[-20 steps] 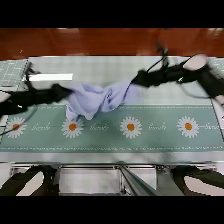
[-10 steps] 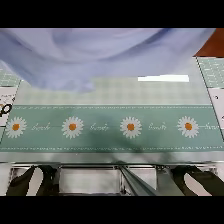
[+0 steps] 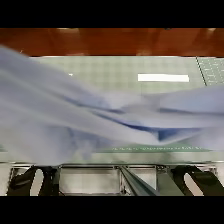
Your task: Fold the shirts.
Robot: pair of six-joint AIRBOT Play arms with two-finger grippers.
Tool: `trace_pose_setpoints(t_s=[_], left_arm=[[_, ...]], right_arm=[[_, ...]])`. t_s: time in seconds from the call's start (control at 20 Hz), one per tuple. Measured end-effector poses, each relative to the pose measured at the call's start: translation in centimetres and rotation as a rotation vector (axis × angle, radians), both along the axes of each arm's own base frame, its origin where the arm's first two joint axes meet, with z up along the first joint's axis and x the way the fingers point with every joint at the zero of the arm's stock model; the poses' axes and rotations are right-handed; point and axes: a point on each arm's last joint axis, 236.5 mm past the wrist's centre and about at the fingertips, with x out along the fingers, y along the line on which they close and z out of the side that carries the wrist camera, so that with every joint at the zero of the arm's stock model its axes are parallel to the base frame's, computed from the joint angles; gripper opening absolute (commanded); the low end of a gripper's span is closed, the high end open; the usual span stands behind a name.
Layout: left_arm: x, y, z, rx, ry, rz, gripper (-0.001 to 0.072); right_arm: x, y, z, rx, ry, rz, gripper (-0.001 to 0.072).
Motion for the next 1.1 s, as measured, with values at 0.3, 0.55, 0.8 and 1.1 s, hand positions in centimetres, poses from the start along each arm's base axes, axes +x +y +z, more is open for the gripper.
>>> trace_pose_setpoints(t_s=[0.3,0.55,0.8,1.1], left_arm=[[2.4,3.6,-7.7,-0.028,0.282,0.113,0.0017],[10.7,4.7,-20.1,-0.136,0.663,0.057,0.0018],[20.7,6.2,-33.2,-0.245,0.917,0.016,0.0018],[30.2,7.8,-44.7,-0.428,1.055,0.026,0.0043]], right_arm=[[2.1,-0.2,-8.0,0.026,0.268,-0.018,0.0037],[8.8,1.2,-18.9,0.101,0.501,0.01,0.0037],[18.0,2.7,-30.0,0.19,0.655,0.036,0.0037],[29.1,3.9,-39.0,0.322,0.731,0.011,0.0255]])
